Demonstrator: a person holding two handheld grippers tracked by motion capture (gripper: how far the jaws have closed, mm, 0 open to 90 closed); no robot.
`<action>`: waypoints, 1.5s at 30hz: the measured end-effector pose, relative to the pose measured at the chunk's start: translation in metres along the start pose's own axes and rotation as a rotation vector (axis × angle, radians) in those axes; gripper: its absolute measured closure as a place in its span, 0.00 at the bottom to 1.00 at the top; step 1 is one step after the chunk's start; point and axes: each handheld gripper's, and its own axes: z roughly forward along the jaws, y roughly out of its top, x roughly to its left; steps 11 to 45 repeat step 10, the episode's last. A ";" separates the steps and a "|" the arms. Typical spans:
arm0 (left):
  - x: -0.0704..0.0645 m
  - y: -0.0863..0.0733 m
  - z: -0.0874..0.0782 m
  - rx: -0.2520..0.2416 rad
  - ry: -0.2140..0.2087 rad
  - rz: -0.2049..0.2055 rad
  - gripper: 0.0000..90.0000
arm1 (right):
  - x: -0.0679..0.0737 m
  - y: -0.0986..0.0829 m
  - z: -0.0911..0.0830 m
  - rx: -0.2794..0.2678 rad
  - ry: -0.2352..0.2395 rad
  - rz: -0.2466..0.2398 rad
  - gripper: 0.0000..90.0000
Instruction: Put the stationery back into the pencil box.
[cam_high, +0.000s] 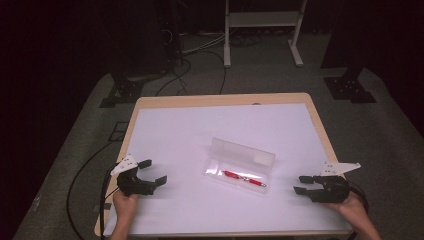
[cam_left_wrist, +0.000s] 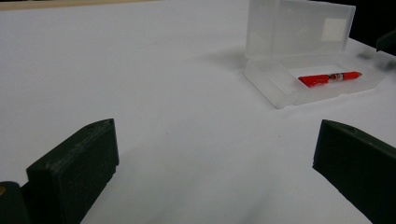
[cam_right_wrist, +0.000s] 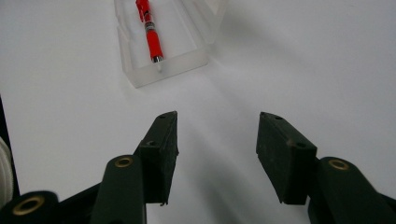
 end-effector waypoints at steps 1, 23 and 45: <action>0.000 0.000 0.000 -0.001 0.000 0.000 0.00 | 0.000 -0.001 -0.001 0.000 -0.001 0.003 0.52; 0.000 0.000 0.000 0.000 0.003 -0.001 0.00 | 0.003 -0.014 -0.006 -0.036 -0.013 0.030 0.47; 0.000 0.000 0.000 0.000 0.003 -0.001 0.00 | 0.003 -0.014 -0.006 -0.036 -0.013 0.030 0.47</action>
